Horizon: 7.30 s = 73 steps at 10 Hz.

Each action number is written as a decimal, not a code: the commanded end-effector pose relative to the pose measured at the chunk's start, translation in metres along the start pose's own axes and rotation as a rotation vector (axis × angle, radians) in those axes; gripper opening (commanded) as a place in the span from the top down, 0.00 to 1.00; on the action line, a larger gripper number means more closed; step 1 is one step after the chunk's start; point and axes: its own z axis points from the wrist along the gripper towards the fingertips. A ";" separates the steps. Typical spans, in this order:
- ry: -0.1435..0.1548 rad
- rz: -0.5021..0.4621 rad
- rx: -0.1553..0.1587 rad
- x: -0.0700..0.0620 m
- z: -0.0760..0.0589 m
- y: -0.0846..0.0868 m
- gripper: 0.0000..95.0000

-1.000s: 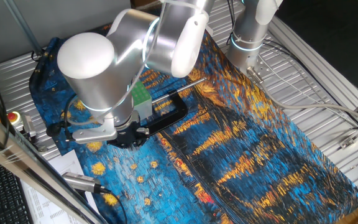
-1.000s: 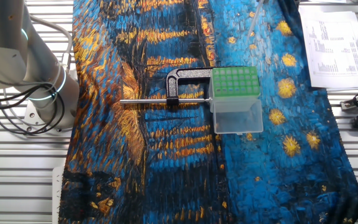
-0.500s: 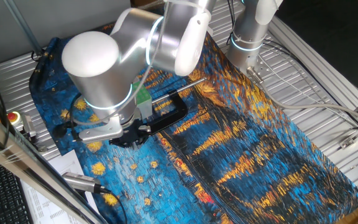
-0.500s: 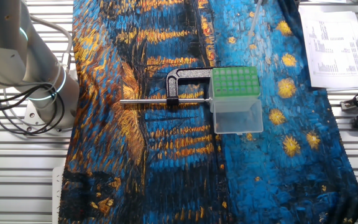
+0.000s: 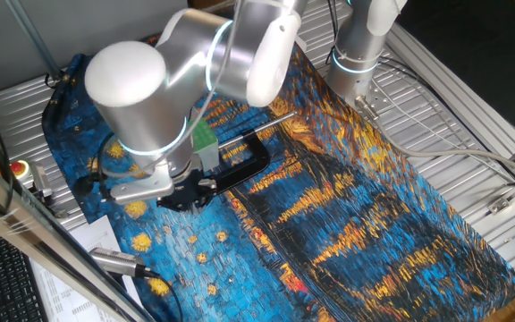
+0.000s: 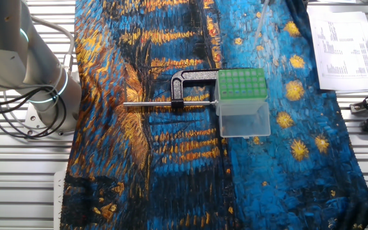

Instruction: Insert a large pipette tip into the holder for large pipette tips

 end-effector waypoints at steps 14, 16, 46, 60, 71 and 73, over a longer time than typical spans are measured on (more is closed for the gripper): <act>-0.270 -0.424 -0.013 0.078 -0.009 0.000 1.00; -0.285 -0.433 -0.030 0.079 -0.015 0.003 1.00; -0.469 -0.447 -0.102 0.122 -0.053 0.035 1.00; -0.533 -0.502 -0.109 0.138 -0.045 0.033 1.00; -0.587 -0.489 -0.113 0.142 -0.043 0.036 1.00; -0.585 -0.492 -0.112 0.138 -0.044 0.033 1.00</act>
